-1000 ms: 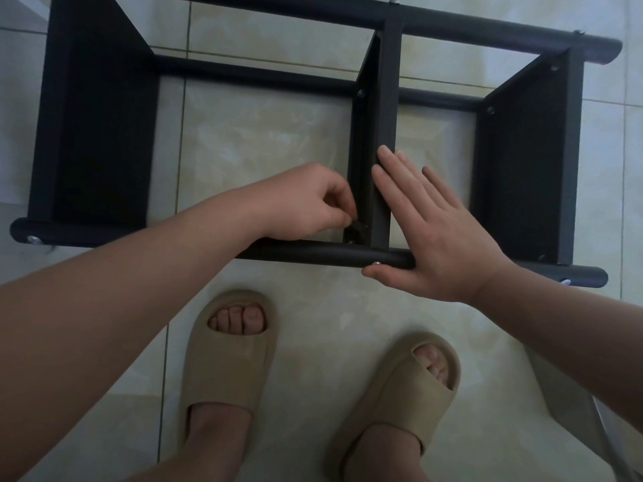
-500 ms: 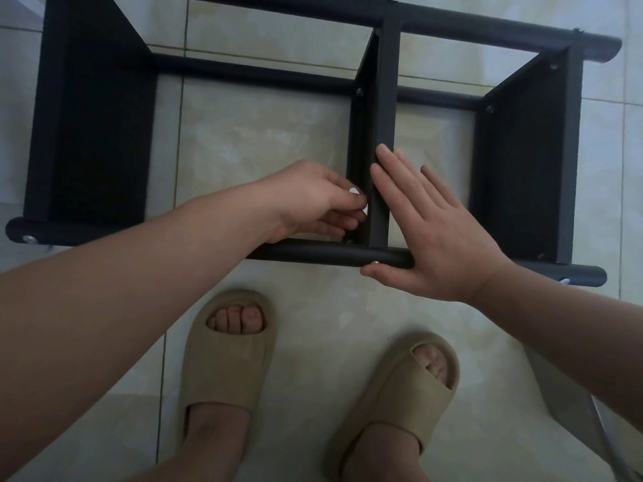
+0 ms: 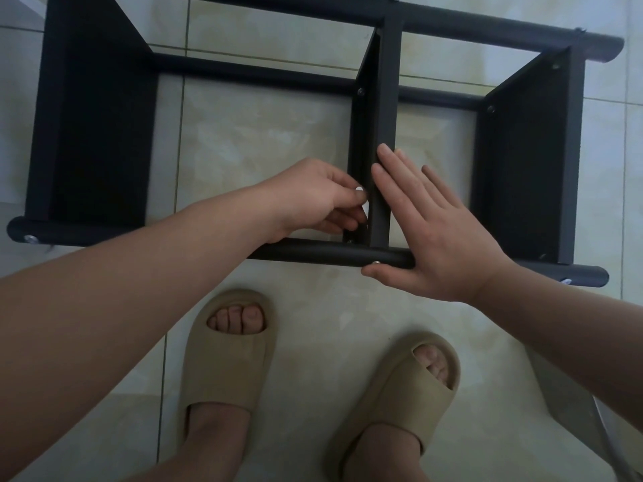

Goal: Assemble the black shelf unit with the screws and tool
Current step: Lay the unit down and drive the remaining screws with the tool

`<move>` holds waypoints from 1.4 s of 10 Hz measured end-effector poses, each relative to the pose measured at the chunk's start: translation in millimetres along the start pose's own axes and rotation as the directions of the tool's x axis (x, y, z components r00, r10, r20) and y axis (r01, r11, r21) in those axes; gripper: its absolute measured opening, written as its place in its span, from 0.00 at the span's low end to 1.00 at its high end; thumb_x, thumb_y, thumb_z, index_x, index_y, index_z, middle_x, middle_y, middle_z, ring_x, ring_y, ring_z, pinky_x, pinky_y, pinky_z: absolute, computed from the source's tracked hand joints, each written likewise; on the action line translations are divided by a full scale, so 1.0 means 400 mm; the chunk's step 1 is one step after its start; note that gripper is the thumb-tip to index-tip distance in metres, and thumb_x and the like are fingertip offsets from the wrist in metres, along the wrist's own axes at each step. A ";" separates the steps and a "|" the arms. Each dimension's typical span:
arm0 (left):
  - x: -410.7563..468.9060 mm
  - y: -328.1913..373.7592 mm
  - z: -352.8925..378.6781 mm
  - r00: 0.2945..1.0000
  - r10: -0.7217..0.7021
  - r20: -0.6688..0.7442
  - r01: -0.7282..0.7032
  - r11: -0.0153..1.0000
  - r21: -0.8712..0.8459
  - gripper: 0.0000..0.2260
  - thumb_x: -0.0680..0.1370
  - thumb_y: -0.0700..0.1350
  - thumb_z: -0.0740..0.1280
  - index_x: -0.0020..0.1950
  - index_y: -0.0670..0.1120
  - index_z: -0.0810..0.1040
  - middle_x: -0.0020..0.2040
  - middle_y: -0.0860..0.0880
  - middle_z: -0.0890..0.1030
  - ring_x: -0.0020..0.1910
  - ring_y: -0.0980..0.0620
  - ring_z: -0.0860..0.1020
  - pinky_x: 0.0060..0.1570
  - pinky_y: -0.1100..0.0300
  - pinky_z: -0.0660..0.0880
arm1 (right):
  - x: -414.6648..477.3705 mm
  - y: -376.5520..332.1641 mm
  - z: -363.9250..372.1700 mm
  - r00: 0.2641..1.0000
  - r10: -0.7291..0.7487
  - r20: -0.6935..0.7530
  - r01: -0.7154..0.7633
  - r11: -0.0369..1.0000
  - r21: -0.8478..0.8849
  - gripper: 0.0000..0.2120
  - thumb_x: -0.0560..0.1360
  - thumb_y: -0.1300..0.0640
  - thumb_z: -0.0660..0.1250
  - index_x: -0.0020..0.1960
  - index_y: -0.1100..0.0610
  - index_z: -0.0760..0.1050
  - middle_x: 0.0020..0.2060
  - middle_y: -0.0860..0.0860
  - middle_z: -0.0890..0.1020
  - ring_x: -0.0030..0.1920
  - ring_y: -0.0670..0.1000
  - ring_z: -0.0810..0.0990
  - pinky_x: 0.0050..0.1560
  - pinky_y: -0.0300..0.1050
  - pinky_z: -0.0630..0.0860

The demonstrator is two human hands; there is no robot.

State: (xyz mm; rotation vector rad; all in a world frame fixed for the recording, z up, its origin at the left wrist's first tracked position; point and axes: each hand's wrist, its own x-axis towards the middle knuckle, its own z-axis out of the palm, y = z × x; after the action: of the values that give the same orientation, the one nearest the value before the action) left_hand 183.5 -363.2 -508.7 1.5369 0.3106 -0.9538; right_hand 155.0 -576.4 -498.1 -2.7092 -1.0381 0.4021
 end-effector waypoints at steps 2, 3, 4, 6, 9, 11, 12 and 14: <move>-0.002 0.001 -0.004 1.000 0.015 -0.016 -0.015 1.000 0.005 0.05 0.82 0.44 0.67 0.47 0.48 0.81 0.37 0.51 0.86 0.40 0.55 0.84 0.45 0.58 0.80 | 0.001 0.000 -0.002 1.000 0.003 0.006 -0.003 1.000 -0.004 0.49 0.76 0.28 0.57 0.82 0.62 0.49 0.82 0.56 0.47 0.82 0.55 0.45 0.79 0.62 0.54; -0.003 0.006 -0.006 0.998 0.037 -0.043 -0.038 0.999 -0.020 0.05 0.82 0.43 0.67 0.47 0.48 0.81 0.37 0.52 0.85 0.39 0.55 0.84 0.45 0.60 0.81 | 0.001 0.000 -0.002 1.000 0.000 -0.001 0.000 1.000 0.001 0.49 0.76 0.29 0.58 0.82 0.62 0.49 0.82 0.56 0.47 0.82 0.55 0.45 0.79 0.62 0.55; -0.004 0.010 -0.005 0.998 0.039 -0.050 -0.041 0.998 -0.044 0.05 0.82 0.42 0.67 0.47 0.47 0.80 0.36 0.52 0.85 0.38 0.56 0.84 0.44 0.61 0.81 | 0.000 0.000 -0.001 1.000 0.000 -0.006 0.000 1.000 0.004 0.49 0.76 0.29 0.58 0.82 0.62 0.50 0.82 0.56 0.48 0.82 0.55 0.46 0.79 0.63 0.55; -0.001 0.006 -0.001 1.000 0.002 -0.006 -0.002 1.000 -0.014 0.04 0.82 0.43 0.67 0.48 0.47 0.80 0.37 0.51 0.86 0.40 0.54 0.85 0.46 0.58 0.81 | 0.000 0.001 0.000 1.000 -0.006 -0.011 0.006 1.000 -0.005 0.49 0.76 0.29 0.58 0.82 0.62 0.49 0.82 0.56 0.47 0.82 0.55 0.46 0.79 0.63 0.55; 0.000 0.011 -0.001 0.999 0.015 -0.035 -0.017 0.999 -0.045 0.04 0.81 0.43 0.67 0.47 0.46 0.80 0.37 0.50 0.85 0.40 0.53 0.84 0.45 0.58 0.80 | 0.000 0.001 0.001 1.000 -0.008 -0.018 0.008 1.000 -0.006 0.49 0.76 0.29 0.58 0.82 0.63 0.50 0.82 0.57 0.48 0.82 0.56 0.46 0.78 0.63 0.56; -0.001 0.009 0.001 1.000 0.022 -0.016 -0.022 1.000 -0.003 0.05 0.81 0.42 0.67 0.47 0.46 0.81 0.36 0.51 0.85 0.40 0.53 0.84 0.44 0.58 0.80 | 0.000 0.001 0.003 1.000 -0.012 -0.013 0.011 1.000 -0.015 0.49 0.77 0.28 0.57 0.82 0.62 0.50 0.82 0.57 0.48 0.82 0.56 0.46 0.79 0.63 0.55; -0.001 0.007 0.002 1.000 0.017 -0.011 -0.017 1.000 0.002 0.05 0.81 0.42 0.67 0.47 0.46 0.81 0.35 0.51 0.85 0.38 0.54 0.84 0.43 0.58 0.80 | 0.000 0.001 0.002 1.000 -0.009 -0.015 0.009 1.000 -0.012 0.49 0.76 0.28 0.57 0.82 0.62 0.50 0.82 0.57 0.48 0.82 0.56 0.46 0.78 0.63 0.55; 0.000 0.008 -0.002 0.999 -0.043 0.010 0.043 0.999 -0.032 0.05 0.81 0.43 0.67 0.47 0.44 0.80 0.37 0.48 0.86 0.37 0.53 0.85 0.46 0.55 0.81 | 0.000 0.000 0.000 1.000 -0.009 -0.012 0.009 1.000 -0.010 0.49 0.77 0.28 0.57 0.82 0.62 0.50 0.82 0.57 0.48 0.82 0.56 0.46 0.78 0.63 0.55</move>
State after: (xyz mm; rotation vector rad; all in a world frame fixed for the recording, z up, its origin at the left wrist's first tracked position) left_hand 186.1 -363.2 -506.8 1.5017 0.3518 -0.9847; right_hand 155.1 -576.2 -498.0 -2.7117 -1.0515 0.3797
